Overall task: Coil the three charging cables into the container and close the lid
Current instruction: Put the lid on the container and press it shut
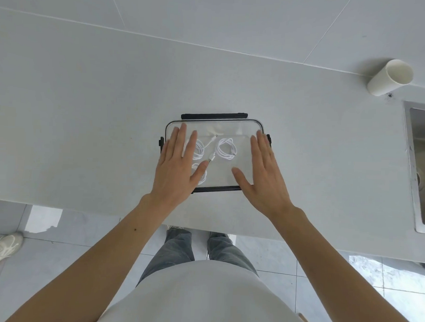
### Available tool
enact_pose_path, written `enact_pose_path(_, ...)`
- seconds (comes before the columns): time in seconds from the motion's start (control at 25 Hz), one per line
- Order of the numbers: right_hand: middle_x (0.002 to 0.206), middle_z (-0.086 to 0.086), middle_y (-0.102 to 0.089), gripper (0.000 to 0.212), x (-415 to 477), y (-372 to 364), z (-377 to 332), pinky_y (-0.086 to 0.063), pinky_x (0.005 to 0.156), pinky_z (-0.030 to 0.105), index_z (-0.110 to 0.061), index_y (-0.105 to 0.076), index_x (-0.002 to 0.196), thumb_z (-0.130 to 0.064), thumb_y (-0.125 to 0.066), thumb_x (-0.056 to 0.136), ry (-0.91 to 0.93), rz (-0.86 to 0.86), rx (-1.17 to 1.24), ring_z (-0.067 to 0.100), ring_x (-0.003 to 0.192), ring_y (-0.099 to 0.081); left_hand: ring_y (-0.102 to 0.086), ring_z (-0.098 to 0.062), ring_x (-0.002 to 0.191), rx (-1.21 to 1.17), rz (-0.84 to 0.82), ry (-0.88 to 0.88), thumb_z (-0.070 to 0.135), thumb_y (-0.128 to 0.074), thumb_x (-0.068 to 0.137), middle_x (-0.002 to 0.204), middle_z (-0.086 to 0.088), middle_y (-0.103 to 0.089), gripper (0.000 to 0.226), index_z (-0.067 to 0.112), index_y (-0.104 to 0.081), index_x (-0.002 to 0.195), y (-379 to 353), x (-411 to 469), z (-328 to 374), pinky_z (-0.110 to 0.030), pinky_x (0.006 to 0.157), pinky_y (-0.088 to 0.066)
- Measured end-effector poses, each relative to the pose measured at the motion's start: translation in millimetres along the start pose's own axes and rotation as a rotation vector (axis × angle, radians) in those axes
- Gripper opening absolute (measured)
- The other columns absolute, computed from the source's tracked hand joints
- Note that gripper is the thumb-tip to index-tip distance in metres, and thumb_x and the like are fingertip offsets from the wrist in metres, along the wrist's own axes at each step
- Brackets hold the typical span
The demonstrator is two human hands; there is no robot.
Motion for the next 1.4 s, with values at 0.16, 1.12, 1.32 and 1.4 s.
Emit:
enact_pose_path(0.16, 0.165, 0.021, -0.005, 0.078, 20, -15, 10, -0.010, 0.126, 0.046, -0.001, -0.013, 0.156, -0.049, -0.042, 0.102, -0.069, -0.094, -0.133, 0.034, 0.154, -0.003, -0.005, -0.032, 0.151, 0.079, -0.117, 0.028, 0.069, -0.024, 0.090, 0.164, -0.017, -0.008, 0.085, 0.015, -0.018, 0.156, -9, 6, -1, -0.049, 0.120, -0.010)
enact_pose_path(1.12, 0.155, 0.004, -0.026, 0.095, 28, -27, 46, -0.040, 0.097, 0.032, -0.022, -0.014, 0.157, -0.055, -0.068, 0.085, -0.323, -0.059, 0.307, 0.025, 0.138, -0.037, -0.003, -0.024, 0.152, -0.069, -0.144, 0.175, 0.088, -0.031, 0.069, 0.166, -0.005, -0.004, 0.108, 0.026, -0.016, 0.156, -17, 10, -15, -0.058, 0.105, -0.036)
enact_pose_path(1.32, 0.166, 0.018, 0.001, 0.094, 23, -33, 43, -0.019, 0.122, 0.046, -0.014, -0.004, 0.159, -0.063, -0.049, 0.093, -0.299, -0.143, 0.109, 0.031, 0.154, -0.002, -0.001, -0.028, 0.152, -0.013, -0.147, 0.127, 0.091, -0.022, 0.071, 0.165, -0.010, -0.001, 0.108, 0.026, -0.012, 0.156, -20, 7, -14, -0.056, 0.111, -0.028)
enact_pose_path(1.4, 0.165, 0.022, 0.006, 0.086, 26, -31, 36, -0.007, 0.124, 0.049, -0.012, -0.004, 0.159, -0.064, -0.033, 0.097, -0.146, -0.147, -0.112, 0.035, 0.154, 0.005, 0.002, -0.032, 0.152, 0.050, -0.168, 0.056, 0.096, -0.020, 0.066, 0.165, -0.012, 0.003, 0.113, 0.029, -0.008, 0.156, -21, 5, -12, -0.060, 0.112, -0.023)
Point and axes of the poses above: each hand's wrist, its own x-axis towards the middle knuckle, its own y-axis out of the back of the hand, z = x × y, the point moved 5 cm from there along x, towards the middle knuckle
